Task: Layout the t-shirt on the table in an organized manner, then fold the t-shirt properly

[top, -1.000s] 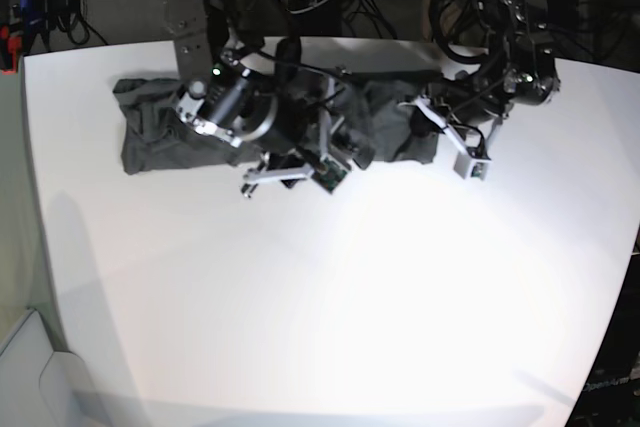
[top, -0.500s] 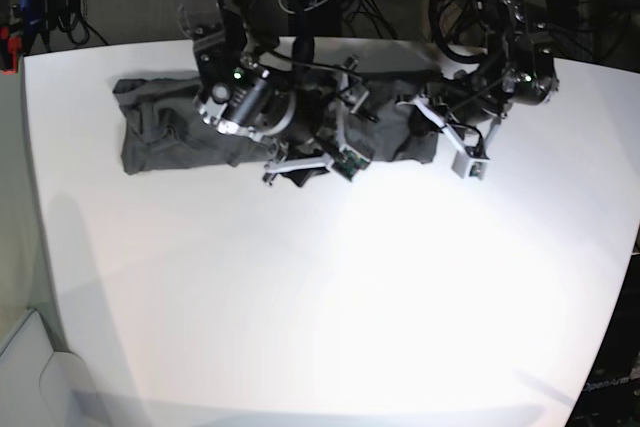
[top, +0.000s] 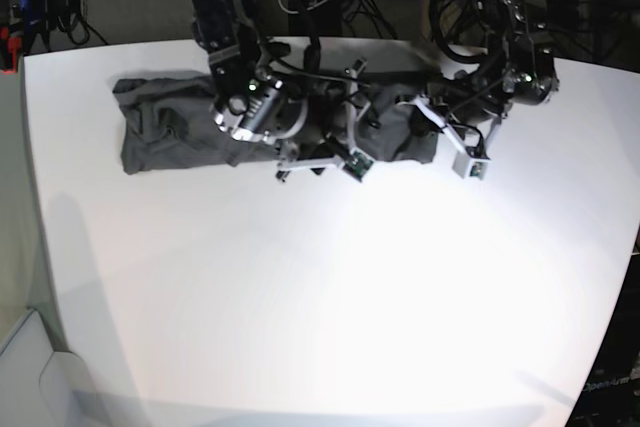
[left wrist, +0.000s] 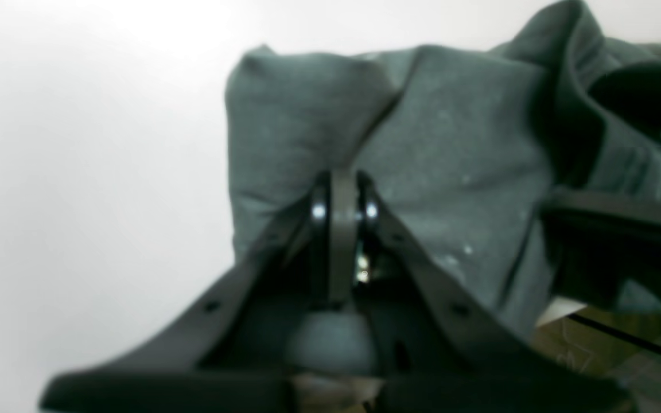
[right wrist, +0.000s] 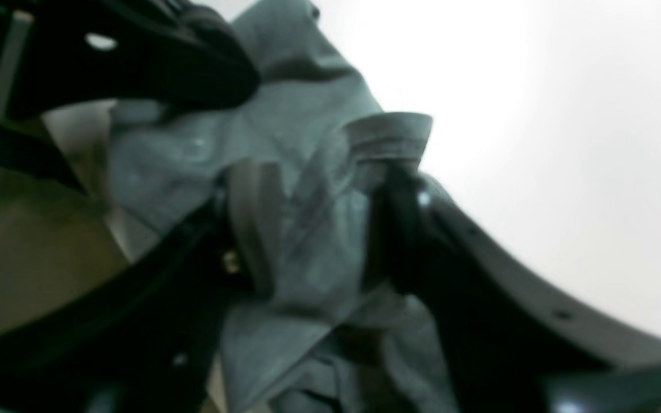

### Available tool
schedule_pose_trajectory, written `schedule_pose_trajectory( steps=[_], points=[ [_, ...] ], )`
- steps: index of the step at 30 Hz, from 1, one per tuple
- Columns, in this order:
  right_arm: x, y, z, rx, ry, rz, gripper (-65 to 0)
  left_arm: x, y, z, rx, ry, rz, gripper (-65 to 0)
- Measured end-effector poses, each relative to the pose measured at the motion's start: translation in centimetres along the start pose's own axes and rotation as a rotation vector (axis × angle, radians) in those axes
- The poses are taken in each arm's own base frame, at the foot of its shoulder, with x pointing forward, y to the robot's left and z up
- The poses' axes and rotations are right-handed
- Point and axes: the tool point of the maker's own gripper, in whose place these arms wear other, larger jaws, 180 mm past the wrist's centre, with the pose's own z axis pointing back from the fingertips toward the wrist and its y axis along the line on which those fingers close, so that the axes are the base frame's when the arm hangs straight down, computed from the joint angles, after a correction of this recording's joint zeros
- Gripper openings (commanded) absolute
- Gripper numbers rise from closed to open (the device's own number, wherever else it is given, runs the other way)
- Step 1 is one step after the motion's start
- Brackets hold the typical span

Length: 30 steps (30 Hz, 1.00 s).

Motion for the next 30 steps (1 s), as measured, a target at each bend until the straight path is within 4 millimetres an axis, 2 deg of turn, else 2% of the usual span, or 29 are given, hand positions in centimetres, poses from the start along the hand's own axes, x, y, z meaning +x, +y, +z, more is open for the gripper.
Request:
schedule_pose_trajectory(
  steps=[3, 7, 9, 12, 18, 23, 30],
  points=[
    [-0.3, -0.1, -0.4, 0.008, 0.011, -0.003, -49.4, 0.0, 0.0, 0.0, 0.0, 0.0, 0.0, -64.8],
    [-0.5, -0.3, -0.6, 0.008, 0.021, -0.006, -62.2, 0.0, 0.0, 0.0, 0.0, 0.0, 0.0, -64.8],
    [-0.5, -0.3, -0.6, 0.007, 0.02, -0.007, -65.0, 0.0, 0.0, 0.0, 0.0, 0.001, 0.0, -64.8],
    [-0.4, -0.7, -0.1, -0.009, 0.012, -0.003, -65.0, 0.0, 0.1, 0.0, 0.002, 0.0, 0.002, -64.8],
    [-0.9, -3.0, 2.8, -0.11, -0.013, -0.037, -65.0, 0.4, 0.2, 0.1, 0.003, -0.022, 0.004, -64.8],
    [-4.1, -4.4, 4.3, -0.157, 0.041, -0.066, -65.0, 0.7, 0.2, 0.1, 0.004, -0.04, 0.003, -64.8],
    [-5.6, -6.0, 6.4, -0.232, 0.036, -0.129, -65.0, 0.7, 0.3, 0.1, 0.006, -0.039, 0.002, -64.8]
  ],
)
